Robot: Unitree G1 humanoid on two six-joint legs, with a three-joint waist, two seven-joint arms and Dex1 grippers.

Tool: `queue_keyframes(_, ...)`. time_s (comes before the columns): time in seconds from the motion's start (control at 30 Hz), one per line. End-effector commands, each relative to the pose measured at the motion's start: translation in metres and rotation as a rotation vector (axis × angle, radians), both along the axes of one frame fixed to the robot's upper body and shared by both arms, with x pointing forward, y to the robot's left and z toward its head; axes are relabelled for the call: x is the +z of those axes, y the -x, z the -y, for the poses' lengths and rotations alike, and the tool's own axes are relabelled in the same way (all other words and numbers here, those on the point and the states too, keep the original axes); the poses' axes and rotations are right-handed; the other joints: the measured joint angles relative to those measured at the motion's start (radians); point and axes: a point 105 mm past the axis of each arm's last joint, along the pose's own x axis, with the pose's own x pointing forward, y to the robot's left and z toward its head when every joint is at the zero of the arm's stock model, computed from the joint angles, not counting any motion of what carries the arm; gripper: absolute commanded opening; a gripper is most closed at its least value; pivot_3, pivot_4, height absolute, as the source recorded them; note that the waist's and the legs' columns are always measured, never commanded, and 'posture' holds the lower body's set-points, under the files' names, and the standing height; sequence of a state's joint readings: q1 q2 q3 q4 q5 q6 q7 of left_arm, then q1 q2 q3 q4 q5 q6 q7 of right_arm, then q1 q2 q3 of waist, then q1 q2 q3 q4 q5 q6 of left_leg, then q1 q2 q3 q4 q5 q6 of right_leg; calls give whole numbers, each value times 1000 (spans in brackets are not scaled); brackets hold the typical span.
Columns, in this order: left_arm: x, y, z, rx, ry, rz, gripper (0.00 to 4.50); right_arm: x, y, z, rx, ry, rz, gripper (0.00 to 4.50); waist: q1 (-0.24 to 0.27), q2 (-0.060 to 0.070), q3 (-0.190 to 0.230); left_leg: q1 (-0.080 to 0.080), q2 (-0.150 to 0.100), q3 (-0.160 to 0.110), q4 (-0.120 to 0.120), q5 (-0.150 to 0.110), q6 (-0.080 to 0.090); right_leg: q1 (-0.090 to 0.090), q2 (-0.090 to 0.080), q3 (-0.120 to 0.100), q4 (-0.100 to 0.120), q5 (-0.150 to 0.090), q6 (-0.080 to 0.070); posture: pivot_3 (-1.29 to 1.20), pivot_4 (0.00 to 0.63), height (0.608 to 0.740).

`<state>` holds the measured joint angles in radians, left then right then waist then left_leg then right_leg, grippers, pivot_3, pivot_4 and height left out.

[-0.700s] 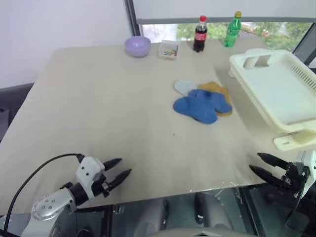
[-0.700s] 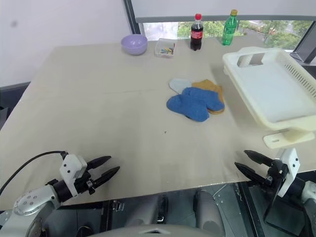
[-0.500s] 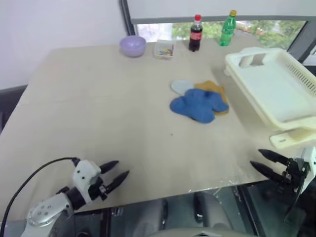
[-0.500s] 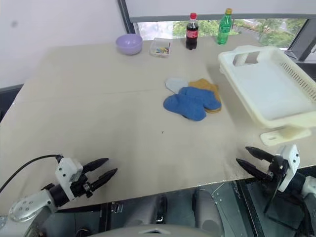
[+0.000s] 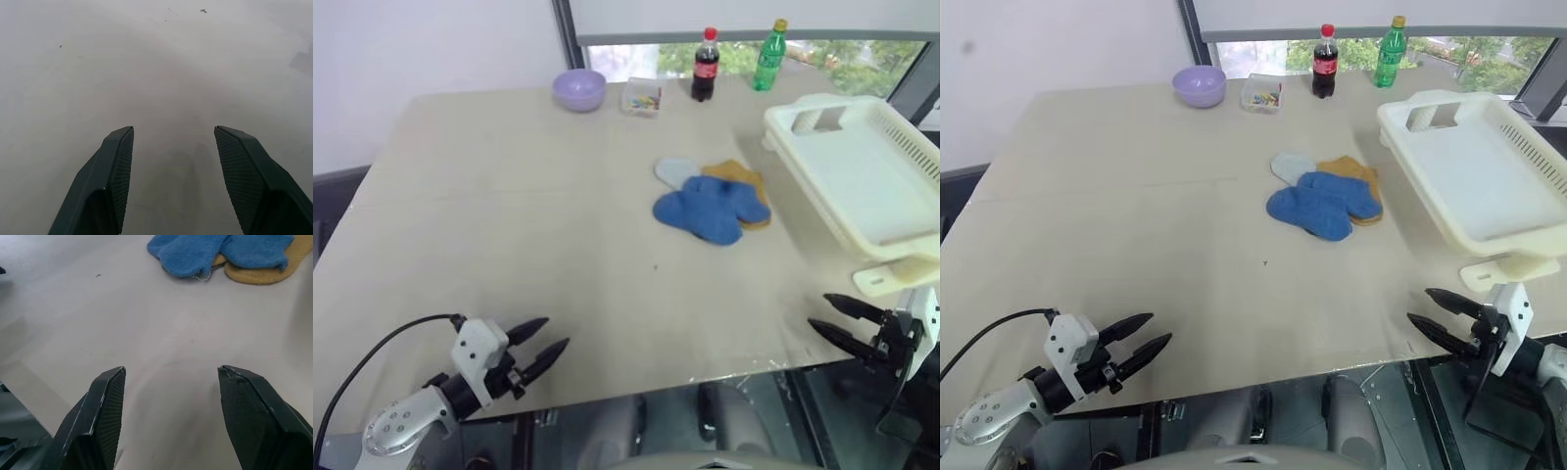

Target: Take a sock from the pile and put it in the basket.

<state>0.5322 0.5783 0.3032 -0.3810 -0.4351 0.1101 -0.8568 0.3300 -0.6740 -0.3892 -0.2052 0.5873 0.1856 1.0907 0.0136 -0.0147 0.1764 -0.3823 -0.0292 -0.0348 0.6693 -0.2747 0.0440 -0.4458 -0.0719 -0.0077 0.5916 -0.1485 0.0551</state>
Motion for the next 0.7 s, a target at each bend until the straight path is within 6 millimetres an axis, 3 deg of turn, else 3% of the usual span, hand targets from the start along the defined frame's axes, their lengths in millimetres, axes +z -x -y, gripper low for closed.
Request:
queue_keyframes(0.03,10,0,2,-17,1,42,2820,7,0,-5,25,7,37,3046,0,0,0,0,0,0,0,0,0,0,0,0,0,0,0,0,150,732)
queue_keyframes(0.33,20,-6,3,-43,13,97,2820,15,-8,-15,22,-30,58,3046,0,0,0,1,0,0,1,0,0,0,0,0,1,0,0,0,150,732)
queue_keyframes(0.43,40,-21,2,-57,68,168,2820,21,-25,-30,-19,-58,77,3046,0,0,0,1,0,0,1,0,0,0,1,0,2,0,0,0,150,732)
queue_keyframes(0.7,86,-29,22,-281,140,283,2820,25,-80,-62,-129,-45,103,3046,-3,-2,-1,2,1,2,2,0,0,0,2,0,4,3,-5,0,150,732)
